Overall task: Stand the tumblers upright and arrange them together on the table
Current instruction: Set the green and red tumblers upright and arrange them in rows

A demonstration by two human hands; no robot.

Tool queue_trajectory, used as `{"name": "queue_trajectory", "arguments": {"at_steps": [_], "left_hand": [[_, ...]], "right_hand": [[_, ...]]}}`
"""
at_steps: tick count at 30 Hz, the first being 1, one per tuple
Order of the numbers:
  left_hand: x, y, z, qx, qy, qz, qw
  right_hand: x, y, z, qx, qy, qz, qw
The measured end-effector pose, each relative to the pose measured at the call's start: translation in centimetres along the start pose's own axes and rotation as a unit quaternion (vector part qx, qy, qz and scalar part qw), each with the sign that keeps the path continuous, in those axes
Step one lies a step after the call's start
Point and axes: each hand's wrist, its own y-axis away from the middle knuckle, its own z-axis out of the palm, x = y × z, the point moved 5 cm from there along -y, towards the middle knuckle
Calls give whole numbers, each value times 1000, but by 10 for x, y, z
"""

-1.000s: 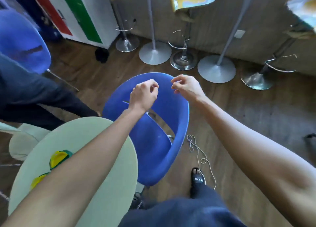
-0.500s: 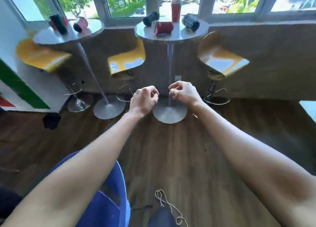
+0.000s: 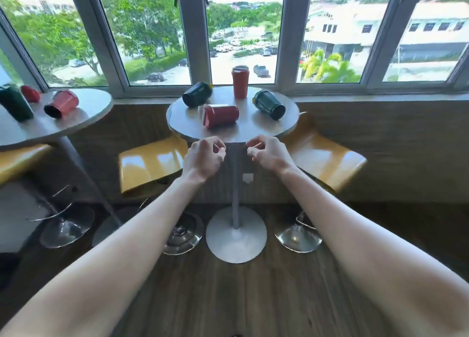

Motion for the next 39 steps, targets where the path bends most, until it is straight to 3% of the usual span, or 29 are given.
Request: {"name": "queue_trajectory", "arguments": {"at_steps": [11, 15, 21, 23, 27, 31, 35, 39], "left_hand": [[-49, -200, 36, 16, -15, -5, 1000], [-65, -238, 48, 21, -64, -52, 996], [-113, -274, 82, -53, 73, -139, 986], [-119, -278, 85, -86, 86, -141, 982], [-127, -289, 97, -137, 143, -130, 971], [-123, -307, 93, -148, 199, -107, 963], [-113, -341, 83, -101, 230, -72, 965], [-105, -370, 84, -68, 187, -22, 980]], "right_hand": [[23, -215, -6, 34, 13, 1, 999], [39, -274, -15, 65, 90, 8, 994], [59, -355, -27, 75, 216, 63, 971], [68, -372, -29, 57, 261, 95, 959], [92, -389, -20, 25, 211, 152, 965], [106, -389, -17, 61, 224, 196, 953], [112, -390, -14, 97, 253, 185, 945], [112, -391, -10, 115, 266, 174, 941]]}}
